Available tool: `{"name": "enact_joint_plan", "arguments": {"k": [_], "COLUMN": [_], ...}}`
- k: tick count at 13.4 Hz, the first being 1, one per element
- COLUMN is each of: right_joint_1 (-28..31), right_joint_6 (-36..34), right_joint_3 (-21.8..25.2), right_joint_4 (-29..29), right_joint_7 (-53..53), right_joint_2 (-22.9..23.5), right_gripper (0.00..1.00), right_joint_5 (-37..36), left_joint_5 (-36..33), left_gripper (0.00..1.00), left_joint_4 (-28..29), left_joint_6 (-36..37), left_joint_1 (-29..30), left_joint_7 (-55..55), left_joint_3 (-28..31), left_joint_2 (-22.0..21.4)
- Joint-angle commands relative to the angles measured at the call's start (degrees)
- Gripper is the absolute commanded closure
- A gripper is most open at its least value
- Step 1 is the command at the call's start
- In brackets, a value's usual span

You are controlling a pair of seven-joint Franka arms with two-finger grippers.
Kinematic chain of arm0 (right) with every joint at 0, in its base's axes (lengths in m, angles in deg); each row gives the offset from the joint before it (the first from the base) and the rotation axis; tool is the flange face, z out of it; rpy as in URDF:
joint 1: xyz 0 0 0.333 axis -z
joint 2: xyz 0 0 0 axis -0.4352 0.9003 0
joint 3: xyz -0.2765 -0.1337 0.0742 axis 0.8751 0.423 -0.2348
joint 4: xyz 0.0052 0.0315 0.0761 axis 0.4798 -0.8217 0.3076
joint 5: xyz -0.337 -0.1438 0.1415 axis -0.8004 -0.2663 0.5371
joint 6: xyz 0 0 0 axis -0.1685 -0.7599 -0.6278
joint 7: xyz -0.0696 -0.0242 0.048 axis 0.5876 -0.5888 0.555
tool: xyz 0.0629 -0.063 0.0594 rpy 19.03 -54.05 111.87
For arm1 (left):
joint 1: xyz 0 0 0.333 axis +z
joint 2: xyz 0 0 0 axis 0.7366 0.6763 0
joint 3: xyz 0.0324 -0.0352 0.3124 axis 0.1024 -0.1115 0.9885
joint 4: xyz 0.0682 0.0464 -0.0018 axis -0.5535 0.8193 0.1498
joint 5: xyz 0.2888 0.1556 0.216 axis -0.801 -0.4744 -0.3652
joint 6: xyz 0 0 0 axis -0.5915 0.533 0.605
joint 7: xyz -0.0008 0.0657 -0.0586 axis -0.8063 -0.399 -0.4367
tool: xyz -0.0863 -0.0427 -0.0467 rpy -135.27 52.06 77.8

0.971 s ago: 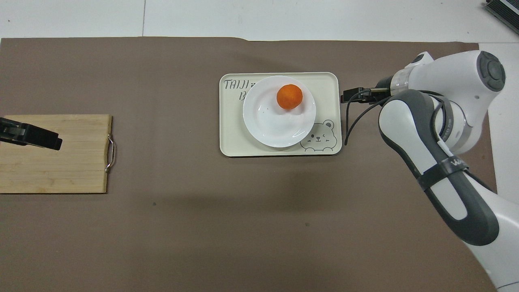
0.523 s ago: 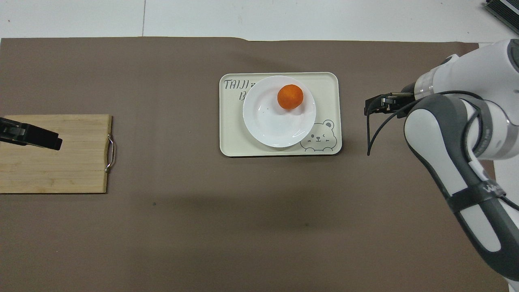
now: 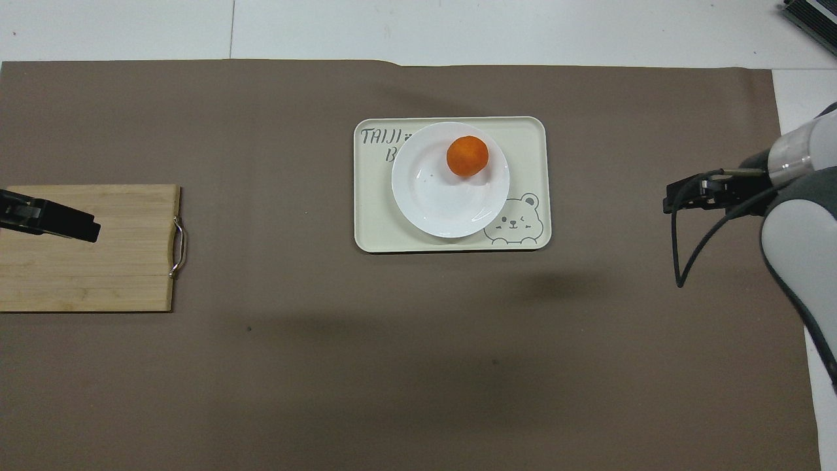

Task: Place orange and plate with both arms

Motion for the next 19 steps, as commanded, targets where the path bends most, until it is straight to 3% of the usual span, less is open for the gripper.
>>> {"name": "enact_joint_plan", "arguments": {"k": [1,5,9,19], "right_joint_1": [1.8,2.8,2.7,2.0], "right_joint_6": [-3.9,-10.7,-18.6,-17.1], "right_joint_3": [-0.5,0.0,0.0,-0.7], "right_joint_4": [-1.0,-0.3,7.0,6.5], "right_joint_7": [-2.0,-5.2,-5.2,-5.5], "right_joint_2": [-4.1,-8.5,-9.5,-10.1], "right_gripper": [0.00,0.00,0.00,0.00], "right_joint_5": [-1.4,-2.3,-3.2,-4.1], "left_joint_5": [-1.0,-1.0,-1.0,-0.5], "left_gripper": [0.00,0.00,0.00,0.00], "left_joint_4": [1.2,1.2,1.3,0.9], "left_joint_6": [0.2,0.3,0.6,-1.0], "left_joint_1": [0.5,0.5,0.5,0.5], "left_joint_7": [-0.6,-0.6,-0.8,-0.3], "left_joint_3": [-0.5,-0.5,-0.4,-0.3], "left_joint_2": [-1.3,-1.4,-1.4,-0.9]}}
